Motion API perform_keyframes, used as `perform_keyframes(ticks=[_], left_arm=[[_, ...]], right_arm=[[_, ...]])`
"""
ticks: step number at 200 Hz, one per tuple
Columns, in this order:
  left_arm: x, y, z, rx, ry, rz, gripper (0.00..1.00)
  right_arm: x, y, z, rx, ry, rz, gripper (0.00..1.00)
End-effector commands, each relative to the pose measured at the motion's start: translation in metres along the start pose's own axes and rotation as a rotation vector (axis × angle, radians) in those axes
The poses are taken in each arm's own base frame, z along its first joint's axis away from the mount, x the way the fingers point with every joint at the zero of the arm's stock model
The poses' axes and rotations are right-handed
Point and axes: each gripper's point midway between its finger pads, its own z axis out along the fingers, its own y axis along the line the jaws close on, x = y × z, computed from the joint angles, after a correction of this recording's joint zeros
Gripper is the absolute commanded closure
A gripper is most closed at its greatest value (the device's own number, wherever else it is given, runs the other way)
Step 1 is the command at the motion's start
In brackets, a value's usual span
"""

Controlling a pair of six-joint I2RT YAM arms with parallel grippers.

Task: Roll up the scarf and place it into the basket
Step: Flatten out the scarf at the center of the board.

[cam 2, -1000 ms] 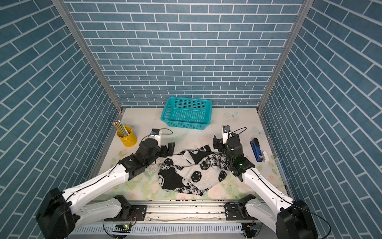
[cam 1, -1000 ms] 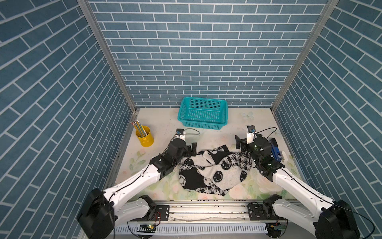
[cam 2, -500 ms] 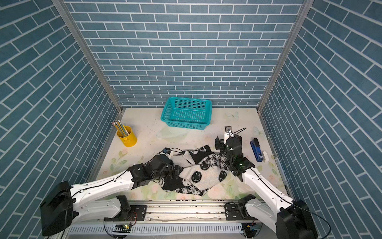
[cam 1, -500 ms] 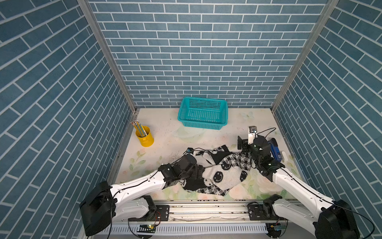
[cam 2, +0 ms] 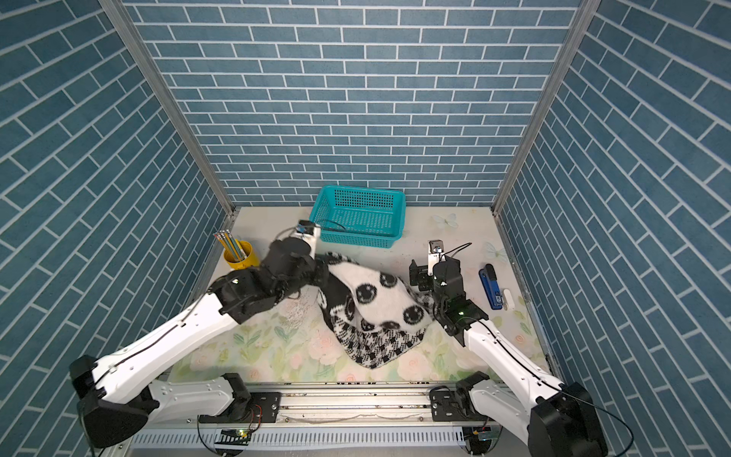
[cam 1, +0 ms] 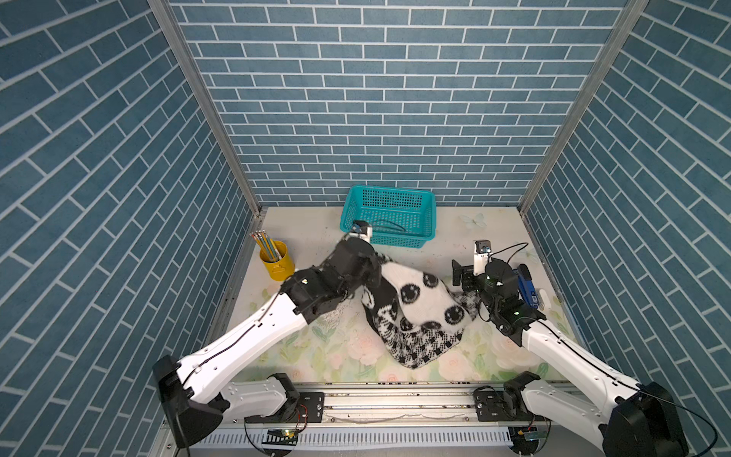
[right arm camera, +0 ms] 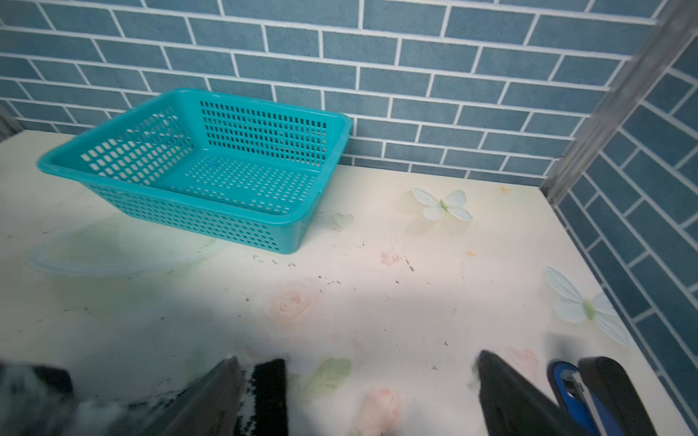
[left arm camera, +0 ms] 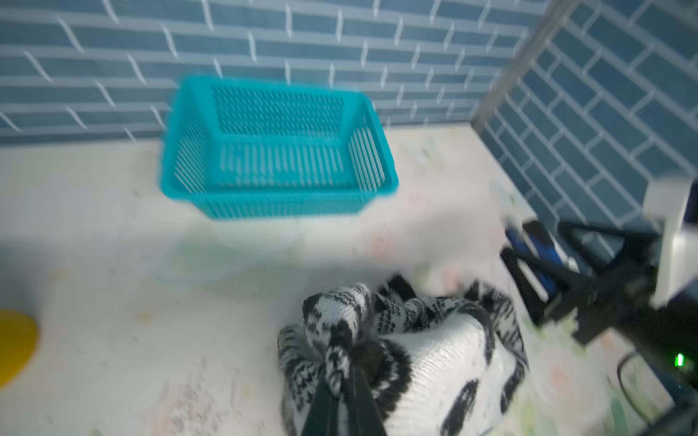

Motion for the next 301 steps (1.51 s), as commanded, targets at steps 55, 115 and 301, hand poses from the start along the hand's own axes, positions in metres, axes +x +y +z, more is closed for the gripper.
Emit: perform_keyframes(ticks=[55,115,301], left_arm=[[-0.099,0.031,-0.037,-0.164,-0.202,0.182,1.00],[-0.136,0.063,-0.061,-0.307,-0.274,0.202,1.00],[-0.223,0.070,-0.130,-0.370,-0.453,0.273,1.00]], right_arm=[[-0.030,0.118,-0.033,-0.536,-0.019,-0.090,0.01],[-0.005,0.136,-0.014,-0.453,0.047,-0.083,0.01],[0.141,0.126,-0.039,-0.642,0.395,0.132,0.01]])
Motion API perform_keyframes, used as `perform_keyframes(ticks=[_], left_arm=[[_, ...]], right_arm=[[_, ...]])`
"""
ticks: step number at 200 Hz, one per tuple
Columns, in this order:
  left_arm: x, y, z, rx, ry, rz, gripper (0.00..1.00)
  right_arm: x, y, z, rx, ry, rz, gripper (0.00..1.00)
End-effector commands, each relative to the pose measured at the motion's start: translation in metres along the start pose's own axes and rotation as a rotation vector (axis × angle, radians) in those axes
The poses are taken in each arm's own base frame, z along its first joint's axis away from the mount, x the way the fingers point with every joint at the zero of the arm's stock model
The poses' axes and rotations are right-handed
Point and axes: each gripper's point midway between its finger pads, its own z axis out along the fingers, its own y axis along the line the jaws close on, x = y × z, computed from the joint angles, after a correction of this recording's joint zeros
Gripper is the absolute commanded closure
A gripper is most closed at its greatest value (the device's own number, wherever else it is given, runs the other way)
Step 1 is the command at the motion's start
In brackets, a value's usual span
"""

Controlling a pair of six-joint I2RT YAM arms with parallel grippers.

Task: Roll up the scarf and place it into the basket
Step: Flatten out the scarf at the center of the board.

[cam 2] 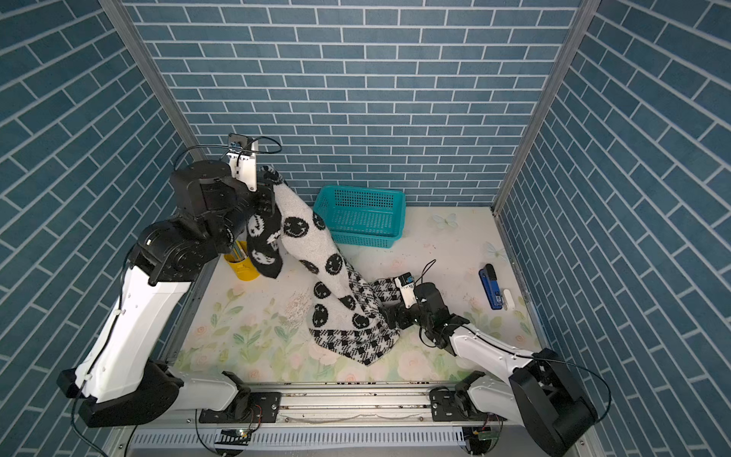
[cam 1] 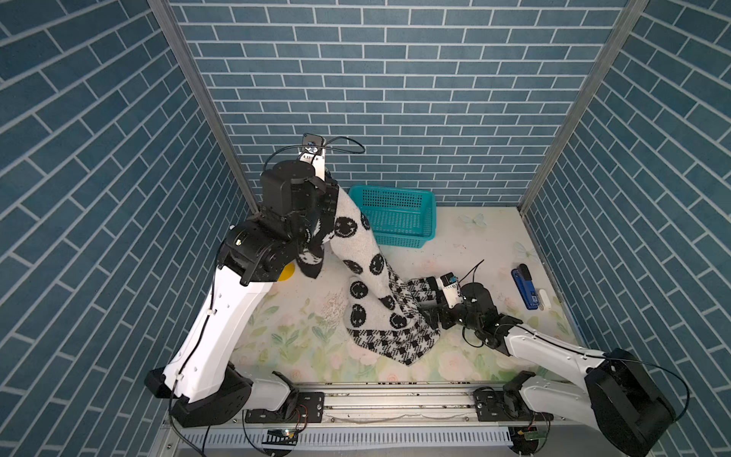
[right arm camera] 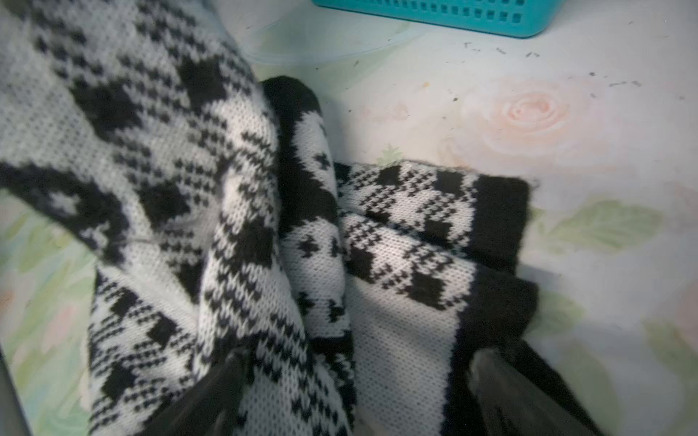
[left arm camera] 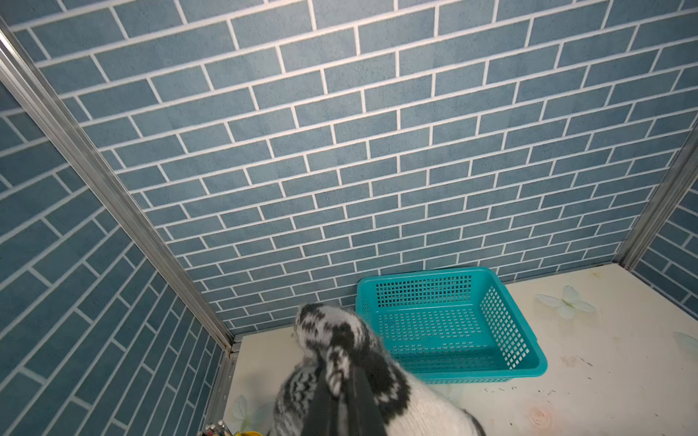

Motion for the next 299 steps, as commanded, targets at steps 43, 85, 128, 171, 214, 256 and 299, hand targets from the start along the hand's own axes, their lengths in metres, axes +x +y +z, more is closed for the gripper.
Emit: perform_keyframes(ticks=[43,85,128,171,214,256,299], left_arm=[[-0.056,0.030,-0.030,-0.059,-0.160,-0.024,1.00],[-0.073,0.035,-0.032,-0.082,-0.199,-0.022,1.00],[-0.084,0.027,-0.023,-0.069,-0.219,-0.022,1.00],[-0.085,0.023,-0.018,-0.063,-0.220,-0.016,1.00],[-0.098,0.026,-0.026,-0.057,-0.263,-0.029,1.00],[-0.117,0.034,-0.042,-0.052,-0.342,-0.055,1.00],[-0.130,0.053,-0.063,-0.101,-0.403,-0.070,1.00]], right_arm=[[0.007,0.044,-0.008,-0.169,0.001,0.021,0.00],[0.007,0.046,-0.032,-0.129,-0.062,0.042,0.00],[0.020,0.058,-0.047,-0.153,-0.050,0.067,0.01],[0.037,0.065,-0.053,-0.181,-0.067,0.093,0.00],[0.069,0.061,-0.029,-0.170,0.047,0.142,0.01],[0.091,0.043,-0.012,-0.077,0.079,0.202,0.11],[0.051,0.017,-0.036,0.158,0.043,0.135,0.81]])
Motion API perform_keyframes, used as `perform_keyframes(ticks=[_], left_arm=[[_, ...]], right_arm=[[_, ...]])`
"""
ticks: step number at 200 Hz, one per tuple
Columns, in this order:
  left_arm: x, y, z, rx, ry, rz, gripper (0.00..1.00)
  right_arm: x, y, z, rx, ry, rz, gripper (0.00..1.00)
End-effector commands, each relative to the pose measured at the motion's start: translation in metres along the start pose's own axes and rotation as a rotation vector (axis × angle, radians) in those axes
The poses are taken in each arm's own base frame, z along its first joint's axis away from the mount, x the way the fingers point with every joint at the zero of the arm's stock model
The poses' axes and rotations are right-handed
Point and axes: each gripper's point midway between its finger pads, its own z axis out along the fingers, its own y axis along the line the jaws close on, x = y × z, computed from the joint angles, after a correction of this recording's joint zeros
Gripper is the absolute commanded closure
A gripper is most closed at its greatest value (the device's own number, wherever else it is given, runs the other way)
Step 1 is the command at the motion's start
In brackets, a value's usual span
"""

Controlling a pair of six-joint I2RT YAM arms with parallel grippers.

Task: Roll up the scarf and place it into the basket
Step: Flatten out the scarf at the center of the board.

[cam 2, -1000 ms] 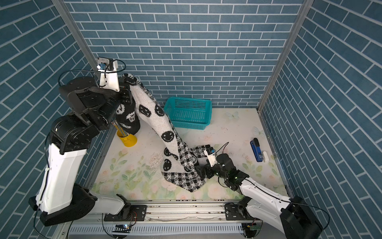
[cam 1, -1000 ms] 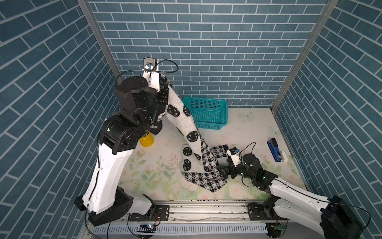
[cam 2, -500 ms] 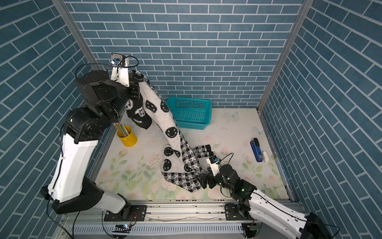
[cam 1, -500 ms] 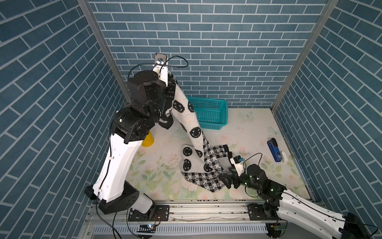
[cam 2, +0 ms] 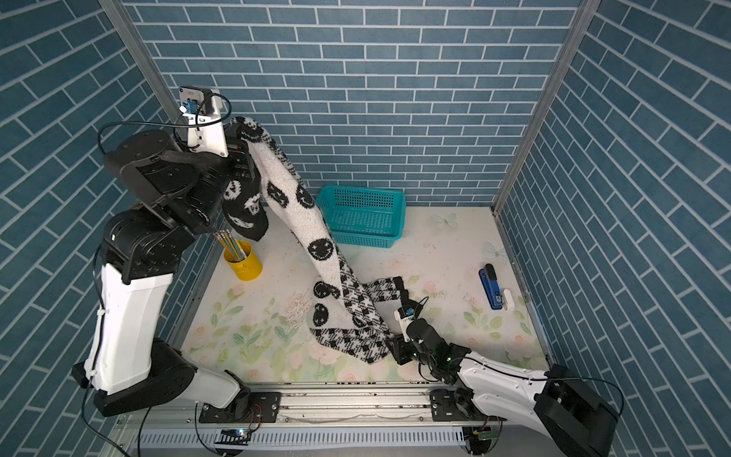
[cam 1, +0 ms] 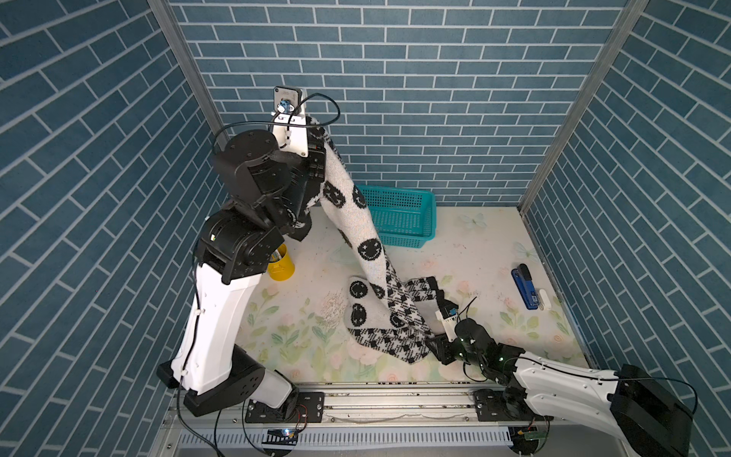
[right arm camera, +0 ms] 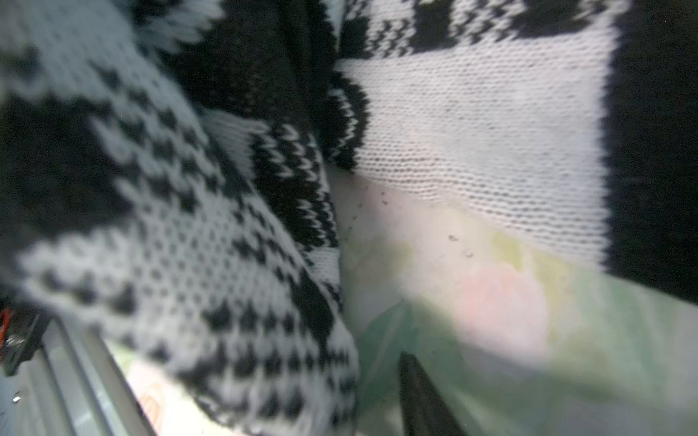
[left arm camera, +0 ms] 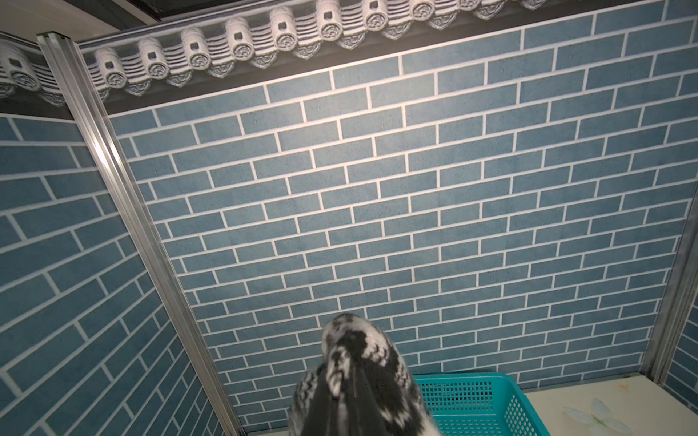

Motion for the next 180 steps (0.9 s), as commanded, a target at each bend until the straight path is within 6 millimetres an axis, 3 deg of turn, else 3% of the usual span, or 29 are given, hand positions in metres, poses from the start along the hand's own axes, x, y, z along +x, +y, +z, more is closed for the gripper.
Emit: perform_keyframes(ticks=[1,33,54,81,124,152,169,180], left_arm=[[-0.034,0.025,-0.020,-0.054,-0.116,-0.048,1.00],[-0.037,0.026,-0.030,-0.020,-0.137,-0.071,1.00],[-0.037,0.015,-0.040,0.070,-0.171,-0.101,1.00],[-0.044,-0.001,-0.063,0.234,-0.242,-0.158,1.00],[-0.063,-0.001,-0.103,0.364,-0.331,-0.204,1.00],[-0.068,0.001,-0.113,0.387,-0.363,-0.216,1.00],[-0.068,0.002,-0.118,0.392,-0.379,-0.224,1.00],[-0.066,0.006,-0.120,0.373,-0.390,-0.228,1.00]], right_arm=[[-0.042,-0.010,-0.028,0.161,-0.095,-0.012,0.81],[-0.121,-0.007,-0.119,0.336,-0.308,-0.037,0.89],[-0.158,0.001,-0.175,0.386,-0.424,-0.058,0.89],[-0.203,0.016,-0.231,0.409,-0.574,-0.090,0.90],[-0.251,0.014,-0.357,0.580,-0.831,-0.072,0.90],[-0.275,0.022,-0.431,0.614,-1.003,-0.068,0.89],[-0.293,0.033,-0.464,0.619,-1.101,-0.081,0.89],[-0.309,0.045,-0.472,0.630,-1.134,-0.124,0.88]])
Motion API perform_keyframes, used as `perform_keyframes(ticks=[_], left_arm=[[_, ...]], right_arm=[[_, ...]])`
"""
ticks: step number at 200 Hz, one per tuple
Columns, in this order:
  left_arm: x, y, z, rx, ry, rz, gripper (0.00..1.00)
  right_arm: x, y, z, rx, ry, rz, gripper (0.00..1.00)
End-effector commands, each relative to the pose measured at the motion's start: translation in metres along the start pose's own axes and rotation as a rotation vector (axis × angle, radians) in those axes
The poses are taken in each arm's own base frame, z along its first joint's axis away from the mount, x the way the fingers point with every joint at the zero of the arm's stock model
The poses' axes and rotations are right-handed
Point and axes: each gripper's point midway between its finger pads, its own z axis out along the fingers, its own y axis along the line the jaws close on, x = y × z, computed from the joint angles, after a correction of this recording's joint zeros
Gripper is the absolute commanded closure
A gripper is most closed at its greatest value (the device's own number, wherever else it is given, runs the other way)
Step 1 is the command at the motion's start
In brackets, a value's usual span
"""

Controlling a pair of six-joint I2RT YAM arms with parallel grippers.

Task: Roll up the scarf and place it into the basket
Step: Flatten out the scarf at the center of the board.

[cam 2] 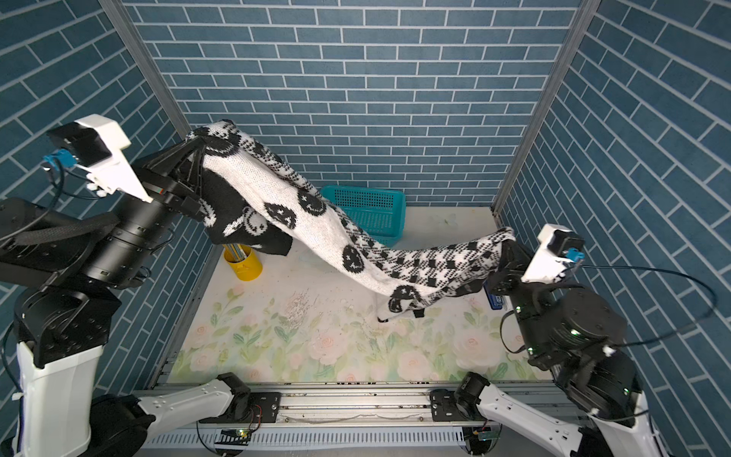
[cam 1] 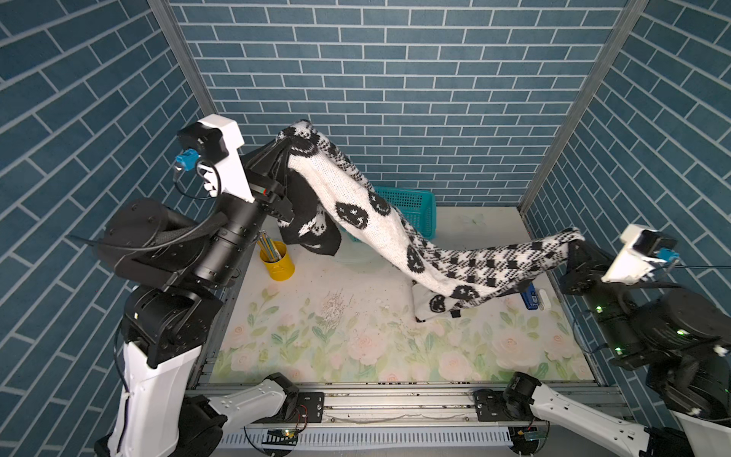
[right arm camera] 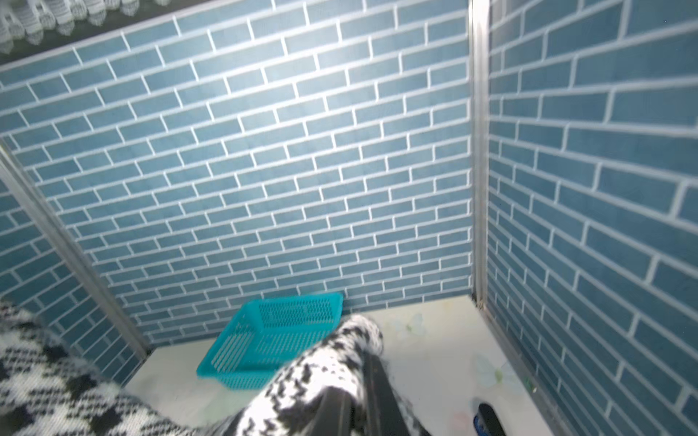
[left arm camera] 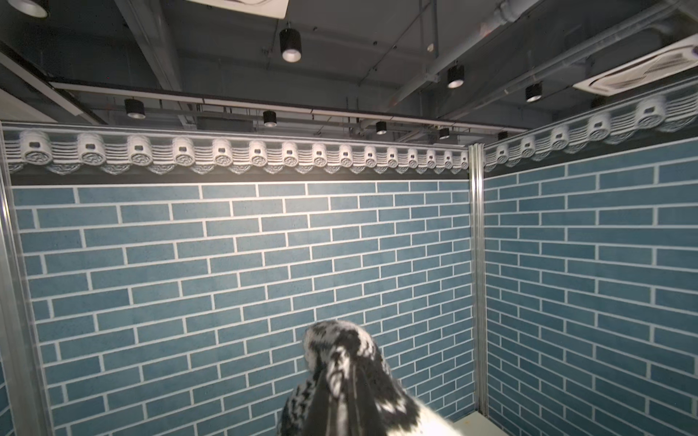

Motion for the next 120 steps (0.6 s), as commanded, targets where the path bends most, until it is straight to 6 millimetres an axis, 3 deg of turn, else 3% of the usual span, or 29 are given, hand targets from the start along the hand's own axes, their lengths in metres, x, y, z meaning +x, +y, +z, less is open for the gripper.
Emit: perform_keyframes(ticks=[1,16,33,41,46,57,71,83,84,108,120], left_arm=[[-0.016,0.000,-0.007,0.010,-0.088,-0.020,1.00],[-0.010,0.009,-0.011,-0.044,-0.088,-0.007,1.00],[0.002,0.023,-0.016,-0.134,-0.070,0.011,1.00],[0.008,0.032,-0.020,-0.184,-0.069,0.016,1.00],[0.011,0.037,-0.024,-0.212,-0.070,0.023,1.00],[0.019,0.047,-0.031,-0.280,-0.065,0.034,1.00],[0.029,0.059,-0.038,-0.355,-0.044,0.064,1.00],[0.041,0.067,-0.042,-0.406,-0.006,0.089,1.00],[0.042,0.068,-0.043,-0.410,-0.002,0.092,1.00],[0.065,0.076,-0.054,-0.470,0.038,0.115,1.00],[0.071,0.082,-0.062,-0.506,0.044,0.123,1.00]], right_arm=[[-0.049,0.001,0.005,0.067,-0.127,-0.093,0.89],[-0.066,0.026,0.024,0.063,-0.140,-0.176,0.99],[-0.064,0.079,0.058,-0.015,-0.092,-0.282,1.00],[-0.049,0.113,0.083,-0.074,-0.019,-0.357,1.00],[-0.042,0.125,0.093,-0.103,0.011,-0.378,1.00],[-0.011,0.143,0.136,-0.214,0.145,-0.371,1.00],[0.047,0.153,0.183,-0.389,0.324,-0.290,1.00],[0.116,0.161,0.207,-0.555,0.502,-0.225,0.97],[0.129,0.160,0.211,-0.571,0.533,-0.214,0.97],[0.266,0.139,0.232,-0.627,0.867,-0.162,0.95],[0.320,0.122,0.235,-0.596,0.988,-0.157,0.95]])
